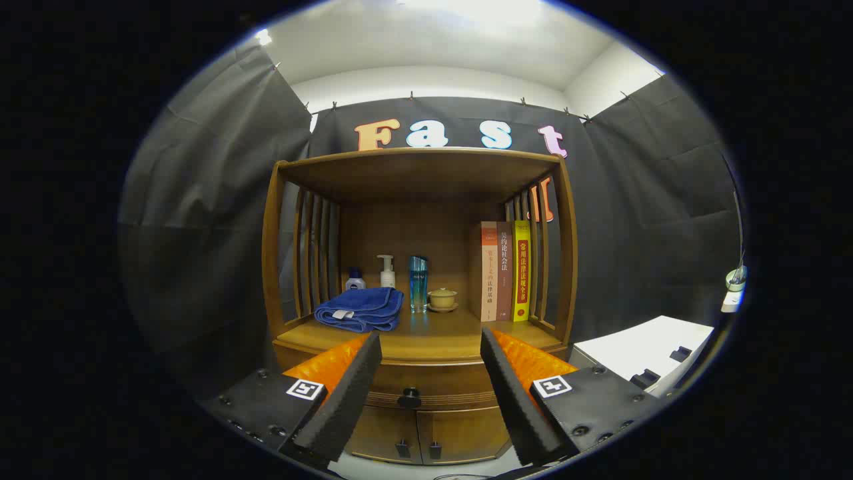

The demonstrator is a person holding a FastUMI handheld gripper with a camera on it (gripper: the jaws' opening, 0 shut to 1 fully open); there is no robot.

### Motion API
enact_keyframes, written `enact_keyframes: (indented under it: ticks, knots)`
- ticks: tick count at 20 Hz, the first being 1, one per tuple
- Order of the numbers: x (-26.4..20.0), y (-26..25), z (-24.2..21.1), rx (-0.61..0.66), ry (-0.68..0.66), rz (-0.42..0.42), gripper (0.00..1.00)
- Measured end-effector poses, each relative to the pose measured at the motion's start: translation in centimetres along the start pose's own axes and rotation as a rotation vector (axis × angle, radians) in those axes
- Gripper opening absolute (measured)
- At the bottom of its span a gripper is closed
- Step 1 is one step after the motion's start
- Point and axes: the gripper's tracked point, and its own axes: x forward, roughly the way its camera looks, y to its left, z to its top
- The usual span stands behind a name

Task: Pull open the drawer, take out the items inside it, and place them on the countertop above the cabinet.

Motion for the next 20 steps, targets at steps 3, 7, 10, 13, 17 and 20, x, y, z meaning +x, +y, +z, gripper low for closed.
enact_keyframes:
  ticks: [3, 7, 10, 13, 17, 20]
  knots:
    - [0.24, 0.22, -0.12, -0.002, -0.001, 0.003, 0.98]
    - [0.24, 0.19, -0.28, 0.001, -0.001, -0.001, 0.98]
    - [0.27, 0.1, -0.2, 0.007, -0.006, -0.004, 0.98]
    - [0.31, -0.07, -0.37, 0.009, -0.003, -0.011, 0.98]
    - [0.39, -0.05, -0.4, 0.01, -0.004, -0.014, 0.98]
    - [0.84, 0.27, -0.71, 0.005, -0.018, -0.01, 0.98]
